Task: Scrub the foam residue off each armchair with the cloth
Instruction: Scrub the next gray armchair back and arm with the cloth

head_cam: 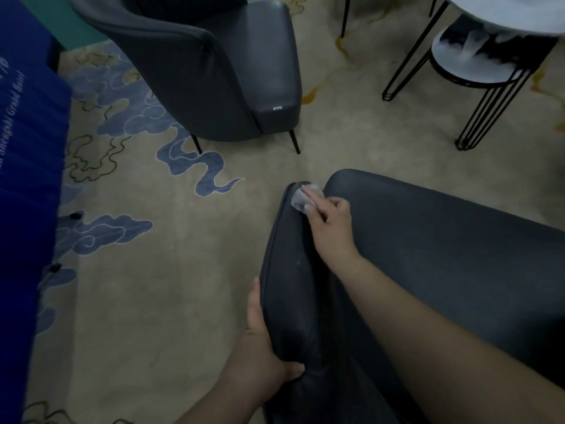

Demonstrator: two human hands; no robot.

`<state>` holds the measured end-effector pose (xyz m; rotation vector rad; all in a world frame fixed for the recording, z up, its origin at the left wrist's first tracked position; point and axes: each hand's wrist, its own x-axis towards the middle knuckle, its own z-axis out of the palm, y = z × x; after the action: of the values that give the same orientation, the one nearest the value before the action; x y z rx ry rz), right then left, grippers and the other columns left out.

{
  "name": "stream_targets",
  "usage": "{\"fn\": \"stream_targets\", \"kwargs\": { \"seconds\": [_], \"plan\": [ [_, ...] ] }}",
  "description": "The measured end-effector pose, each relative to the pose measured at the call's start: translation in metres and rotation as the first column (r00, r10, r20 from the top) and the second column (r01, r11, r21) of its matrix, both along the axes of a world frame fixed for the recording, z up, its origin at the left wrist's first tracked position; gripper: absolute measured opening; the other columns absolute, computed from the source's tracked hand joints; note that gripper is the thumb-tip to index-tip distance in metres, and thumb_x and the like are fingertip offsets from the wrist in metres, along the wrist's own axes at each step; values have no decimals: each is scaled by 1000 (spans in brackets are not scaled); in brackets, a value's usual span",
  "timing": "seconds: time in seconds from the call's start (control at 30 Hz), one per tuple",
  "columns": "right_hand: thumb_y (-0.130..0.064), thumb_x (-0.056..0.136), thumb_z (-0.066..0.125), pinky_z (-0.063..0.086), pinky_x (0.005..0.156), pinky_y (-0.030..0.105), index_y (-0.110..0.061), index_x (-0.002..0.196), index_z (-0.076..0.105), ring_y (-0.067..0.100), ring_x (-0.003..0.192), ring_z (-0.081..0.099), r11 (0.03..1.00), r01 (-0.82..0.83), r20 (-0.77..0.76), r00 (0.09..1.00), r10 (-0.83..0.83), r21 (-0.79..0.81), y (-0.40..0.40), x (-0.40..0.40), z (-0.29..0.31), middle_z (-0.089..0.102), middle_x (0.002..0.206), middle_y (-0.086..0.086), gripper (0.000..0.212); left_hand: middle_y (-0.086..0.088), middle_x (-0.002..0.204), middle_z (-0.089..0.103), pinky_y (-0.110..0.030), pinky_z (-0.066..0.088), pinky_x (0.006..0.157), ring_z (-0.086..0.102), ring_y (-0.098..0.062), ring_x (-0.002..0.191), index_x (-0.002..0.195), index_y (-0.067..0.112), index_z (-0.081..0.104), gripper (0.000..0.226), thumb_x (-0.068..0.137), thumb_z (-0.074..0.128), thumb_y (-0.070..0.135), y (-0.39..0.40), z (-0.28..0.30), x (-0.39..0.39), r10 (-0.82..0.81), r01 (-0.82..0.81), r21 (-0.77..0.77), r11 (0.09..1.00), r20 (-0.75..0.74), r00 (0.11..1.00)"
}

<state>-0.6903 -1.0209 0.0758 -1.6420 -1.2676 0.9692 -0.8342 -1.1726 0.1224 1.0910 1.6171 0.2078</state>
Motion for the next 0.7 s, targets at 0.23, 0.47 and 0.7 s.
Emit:
{"fn": "stream_targets", "kwargs": {
  "seconds": [0.23,0.47,0.7],
  "plan": [
    [-36,85,60,33,95,14,-51,112,62,14,102,41,954,-232,153,967,205,188,-71,0,-5,38,106,-8,32,24,130,37,-7,43,82,45,19,101,134,48,-35,143,62,82,7,-1,-4,-4,-16,16,-14,1000,50,999],
    [-23,92,60,29,99,21,-54,115,54,19,109,38,993,-90,131,988,80,76,-8,-4,2,35,108,-4,39,36,125,35,-23,52,87,48,14,103,133,58,-29,145,60,83,3,-1,-4,-6,29,-27,-16,999,73,997],
    [-32,84,63,28,97,14,-46,109,66,15,102,37,913,-361,253,916,310,188,-93,2,-2,42,109,-3,28,18,118,54,-17,53,74,60,2,94,125,57,-36,140,66,80,3,0,4,-3,-7,8,-19,1000,31,1000]
  ]
}}
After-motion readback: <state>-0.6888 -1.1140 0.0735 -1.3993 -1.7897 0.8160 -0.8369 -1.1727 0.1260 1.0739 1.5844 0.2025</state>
